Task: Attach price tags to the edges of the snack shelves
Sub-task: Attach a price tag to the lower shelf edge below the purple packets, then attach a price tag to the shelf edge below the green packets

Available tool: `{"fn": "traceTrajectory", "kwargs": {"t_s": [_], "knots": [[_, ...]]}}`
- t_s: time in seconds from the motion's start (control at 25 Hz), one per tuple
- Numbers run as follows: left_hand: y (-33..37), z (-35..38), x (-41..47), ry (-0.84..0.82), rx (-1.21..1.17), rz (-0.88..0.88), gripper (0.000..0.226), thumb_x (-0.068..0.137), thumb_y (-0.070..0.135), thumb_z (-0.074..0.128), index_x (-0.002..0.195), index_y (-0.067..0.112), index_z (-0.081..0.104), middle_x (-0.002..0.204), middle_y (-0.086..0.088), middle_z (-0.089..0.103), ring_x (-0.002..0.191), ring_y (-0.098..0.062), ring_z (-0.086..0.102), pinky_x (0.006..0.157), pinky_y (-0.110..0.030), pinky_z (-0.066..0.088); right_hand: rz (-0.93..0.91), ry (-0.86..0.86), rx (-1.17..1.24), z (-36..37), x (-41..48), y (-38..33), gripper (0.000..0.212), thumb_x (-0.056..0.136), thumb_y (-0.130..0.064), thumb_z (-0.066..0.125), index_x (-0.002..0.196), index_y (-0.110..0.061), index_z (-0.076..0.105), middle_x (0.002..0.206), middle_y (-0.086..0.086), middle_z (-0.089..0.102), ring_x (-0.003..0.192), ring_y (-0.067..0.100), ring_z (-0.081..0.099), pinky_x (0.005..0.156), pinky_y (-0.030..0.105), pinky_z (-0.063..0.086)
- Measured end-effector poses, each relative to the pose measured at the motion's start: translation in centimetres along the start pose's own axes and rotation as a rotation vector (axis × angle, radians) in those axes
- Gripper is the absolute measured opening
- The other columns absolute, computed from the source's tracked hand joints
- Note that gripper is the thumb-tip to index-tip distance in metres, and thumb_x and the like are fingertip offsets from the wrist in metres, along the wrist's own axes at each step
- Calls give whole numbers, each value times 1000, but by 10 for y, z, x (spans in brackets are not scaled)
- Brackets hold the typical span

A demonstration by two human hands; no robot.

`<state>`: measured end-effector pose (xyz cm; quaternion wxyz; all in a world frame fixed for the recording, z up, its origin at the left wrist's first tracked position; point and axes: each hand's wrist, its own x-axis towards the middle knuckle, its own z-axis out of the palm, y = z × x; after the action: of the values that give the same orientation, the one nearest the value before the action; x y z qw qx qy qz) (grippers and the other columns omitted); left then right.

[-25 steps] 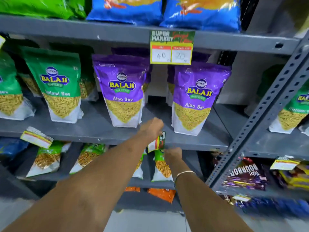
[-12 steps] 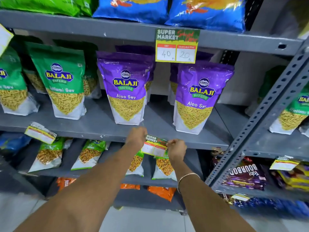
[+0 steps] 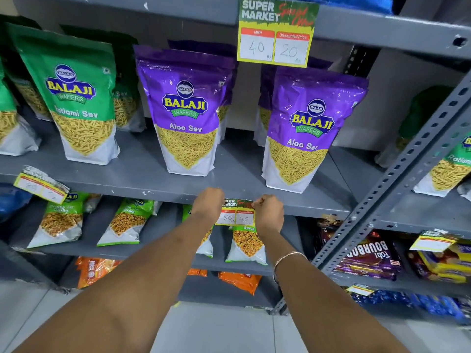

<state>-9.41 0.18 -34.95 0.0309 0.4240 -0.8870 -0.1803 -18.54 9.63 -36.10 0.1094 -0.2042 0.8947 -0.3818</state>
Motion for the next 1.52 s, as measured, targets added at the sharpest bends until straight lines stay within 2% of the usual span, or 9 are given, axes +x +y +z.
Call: {"fn": "traceTrajectory", "kwargs": {"t_s": [0.24,0.48,0.64,0.8,0.96,1.12,1.28,1.4,1.52], "knots": [[-1,1,6,-15,10,20,22,92,0,47,100,-7,66,106,-28,69,101,-43,64,86,-44,52,-122,-21,-192,-4,3,1,19,93,-12,55,97,2,66,106,19,68,97,37,64,77,37,51],[-7,-1,6,-58,14,103,21,90,-5,46,78,0,62,89,-28,67,95,-42,66,74,-45,50,-240,-68,-314,-8,2,8,19,95,-7,52,95,5,67,106,20,64,93,38,63,72,38,49],[-3,-2,6,-60,20,76,23,91,-3,46,82,-4,66,81,-26,66,87,-42,64,68,-41,47,-230,-73,-343,-13,3,1,19,95,-11,54,97,4,66,105,20,67,95,37,64,69,34,46],[1,-2,6,-27,36,1,24,94,9,50,101,-6,67,109,-25,68,103,-41,63,85,-43,52,-285,-102,-492,-17,4,-3,21,95,-10,51,106,3,63,112,19,65,105,37,62,83,38,51],[3,-8,11,-34,95,-35,30,94,18,54,114,-4,62,122,-22,63,115,-39,58,93,-42,49,-389,-172,-671,-20,11,-12,21,94,-13,54,108,1,62,115,18,65,107,36,62,85,37,52],[3,-11,14,-41,156,-41,35,93,23,56,119,-1,60,126,-20,61,119,-37,57,96,-41,48,-420,-217,-815,-30,18,-20,37,92,-33,59,111,-1,62,117,16,66,110,34,62,87,37,52],[-2,-20,0,-47,138,-53,40,92,29,56,122,2,58,130,-18,59,123,-34,55,100,-40,46,-313,-216,-877,-40,21,-17,55,86,-53,58,115,-7,61,119,10,66,113,28,62,88,33,51],[-41,-51,-20,5,101,-120,47,90,35,58,122,2,56,130,-19,59,123,-35,54,101,-41,45,-307,-236,-883,-31,4,-43,52,87,-51,57,121,-11,59,126,8,64,118,26,60,92,32,50],[-118,-93,-36,96,106,-246,39,93,29,55,119,1,59,127,-21,61,121,-36,56,100,-43,46,-351,-270,-727,4,-27,-96,47,90,-44,57,121,-9,59,129,11,62,121,29,57,96,34,48]]}}
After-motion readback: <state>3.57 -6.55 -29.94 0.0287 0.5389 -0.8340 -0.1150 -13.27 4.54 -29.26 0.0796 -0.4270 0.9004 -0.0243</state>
